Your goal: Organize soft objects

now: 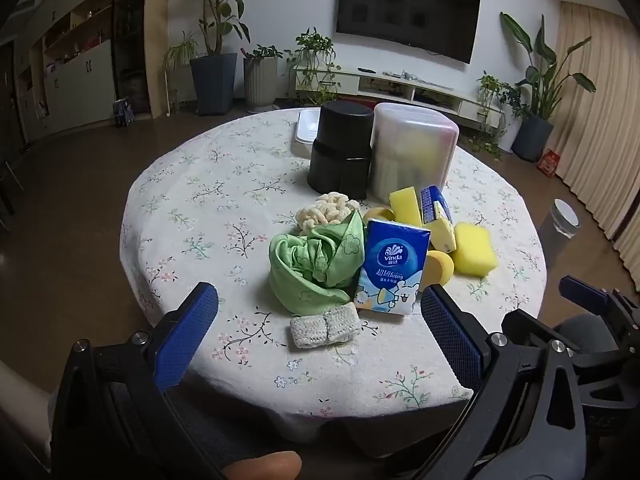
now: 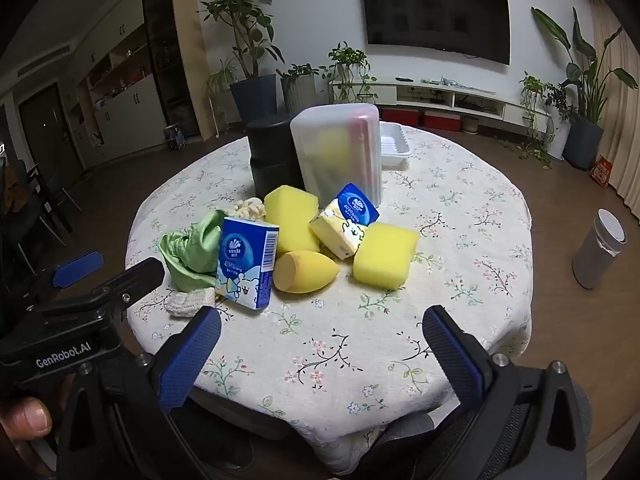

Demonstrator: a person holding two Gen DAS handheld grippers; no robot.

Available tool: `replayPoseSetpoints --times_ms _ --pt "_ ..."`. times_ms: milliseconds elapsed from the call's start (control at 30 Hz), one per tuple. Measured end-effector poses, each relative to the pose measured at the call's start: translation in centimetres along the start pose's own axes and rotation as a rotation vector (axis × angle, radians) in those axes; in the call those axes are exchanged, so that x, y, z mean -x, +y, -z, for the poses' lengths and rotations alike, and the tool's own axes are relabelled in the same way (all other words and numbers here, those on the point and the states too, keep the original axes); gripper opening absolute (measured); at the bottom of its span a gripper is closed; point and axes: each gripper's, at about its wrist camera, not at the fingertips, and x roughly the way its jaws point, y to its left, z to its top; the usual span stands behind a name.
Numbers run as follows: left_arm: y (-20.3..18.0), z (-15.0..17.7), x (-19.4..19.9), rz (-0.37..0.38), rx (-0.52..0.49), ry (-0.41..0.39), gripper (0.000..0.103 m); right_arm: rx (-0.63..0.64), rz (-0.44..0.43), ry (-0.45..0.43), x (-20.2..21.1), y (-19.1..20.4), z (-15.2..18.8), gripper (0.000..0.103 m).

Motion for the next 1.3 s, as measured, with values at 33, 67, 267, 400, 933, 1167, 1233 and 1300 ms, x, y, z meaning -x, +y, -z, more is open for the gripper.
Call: replayPoseSetpoints --times_ms 33,67,267,400,933,1167,1233,1300 --pt "0.0 0.0 0.1 -0.006 -0.001 -0.002 0.103 0.001 0.002 0.001 0.0 0.0 0.0 0.103" --pt "0.0 0.0 0.1 -0.015 -0.002 -0.004 0.103 0.002 0.003 0.001 0.0 0.0 0.0 0.103" --pt "0.1 0.0 -0.1 0.022 0.001 0.007 0.103 -0.002 0.003 0.0 -0.1 0.0 0.0 0.103" --pt "0.4 -0.1 -0.1 0.022 0.001 0.007 0.103 -0.003 0.001 0.003 -0.1 -0.1 0.1 0.103" --pt "0.0 0.1 -0.2 0.019 -0.001 0.008 0.103 -0.002 0.001 0.003 -0.2 0.0 0.1 0.103" --pt "-0.2 0.4 -0.2 0.022 0.0 0.009 0.103 -0.003 0.001 0.004 -0.2 0.0 0.2 0.103" --pt "-0.2 0.4 -0.2 0.022 0.0 0.01 0.103 -0.002 0.001 0.004 -0.2 0.0 0.2 0.103" --pt "-0.2 0.4 -0.2 0.022 0.0 0.01 0.103 -0.002 0.001 0.004 -0.2 0.0 0.2 0.103"
